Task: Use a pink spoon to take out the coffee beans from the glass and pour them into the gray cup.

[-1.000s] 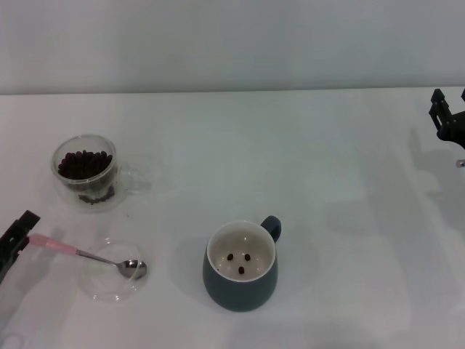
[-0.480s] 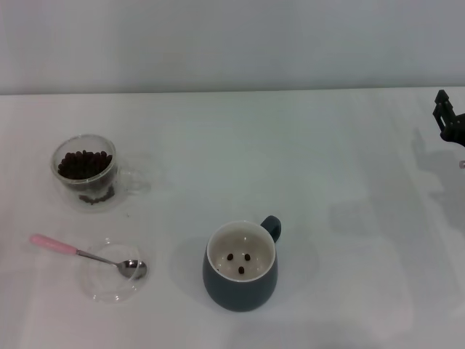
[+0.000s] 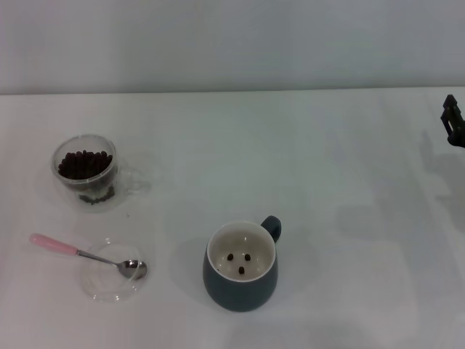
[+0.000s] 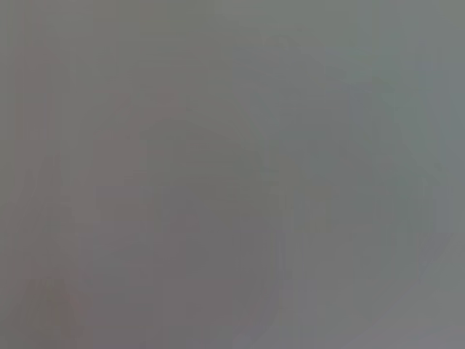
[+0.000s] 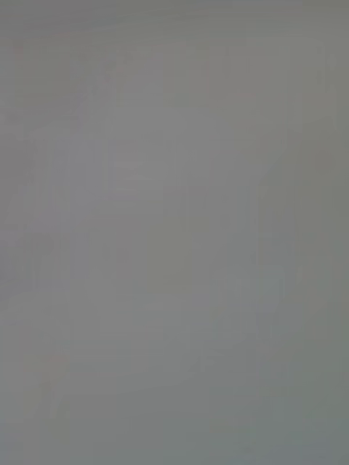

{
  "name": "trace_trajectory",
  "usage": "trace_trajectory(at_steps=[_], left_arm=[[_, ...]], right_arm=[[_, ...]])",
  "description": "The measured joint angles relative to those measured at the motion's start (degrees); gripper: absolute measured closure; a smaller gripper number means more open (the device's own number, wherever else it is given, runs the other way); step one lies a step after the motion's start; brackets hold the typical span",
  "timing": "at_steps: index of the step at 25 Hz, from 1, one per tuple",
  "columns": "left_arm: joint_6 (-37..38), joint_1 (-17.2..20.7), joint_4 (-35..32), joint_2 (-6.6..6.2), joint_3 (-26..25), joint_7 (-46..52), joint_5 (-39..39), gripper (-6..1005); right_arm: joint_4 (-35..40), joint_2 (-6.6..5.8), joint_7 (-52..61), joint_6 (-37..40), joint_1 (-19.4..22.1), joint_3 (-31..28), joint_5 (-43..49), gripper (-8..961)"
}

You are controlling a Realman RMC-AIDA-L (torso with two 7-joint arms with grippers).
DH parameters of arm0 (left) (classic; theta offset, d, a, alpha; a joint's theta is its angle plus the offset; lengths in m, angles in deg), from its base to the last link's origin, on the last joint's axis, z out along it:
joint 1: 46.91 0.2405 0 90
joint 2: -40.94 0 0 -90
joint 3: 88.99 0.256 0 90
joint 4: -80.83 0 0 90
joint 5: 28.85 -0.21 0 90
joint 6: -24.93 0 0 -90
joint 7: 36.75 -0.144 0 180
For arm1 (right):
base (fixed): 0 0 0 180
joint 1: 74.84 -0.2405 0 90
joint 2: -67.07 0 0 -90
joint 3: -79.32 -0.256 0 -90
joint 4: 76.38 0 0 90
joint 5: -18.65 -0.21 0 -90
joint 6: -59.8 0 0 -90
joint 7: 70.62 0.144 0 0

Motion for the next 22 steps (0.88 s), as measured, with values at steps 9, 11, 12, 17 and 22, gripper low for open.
trace_trajectory(at_steps=[9, 11, 12, 17, 22], left_arm=[[-12.9, -11.1, 3.3, 0.08, -4.2, -21.0, 6.2, 134], [-13.2, -12.5, 4.3, 0.08, -4.2, -24.4, 7.5, 132], [-13.1, -12.7, 4.6, 0.1, -4.2, -25.3, 7.9, 132], [-12.2, -12.8, 4.8, 0.18, -4.2, -26.3, 8.7, 127], [-12.3, -12.8, 5.0, 0.23, -4.3, -26.4, 11.3, 123]], right_arm=[[-0.8, 0.08, -0.2, -0.9, 0.7, 0.2, 0.1, 343], [-1.2, 0.14, -0.4, -0.9, 1.1, 0.4, 0.2, 342], [-1.4, 0.18, -0.4, -0.9, 1.3, 0.4, 0.2, 342], [-2.0, 0.27, -0.4, -1.7, 1.6, 0.0, 0.0, 340], [-2.8, 0.37, -0.4, -2.0, 1.7, 0.0, 0.0, 248]])
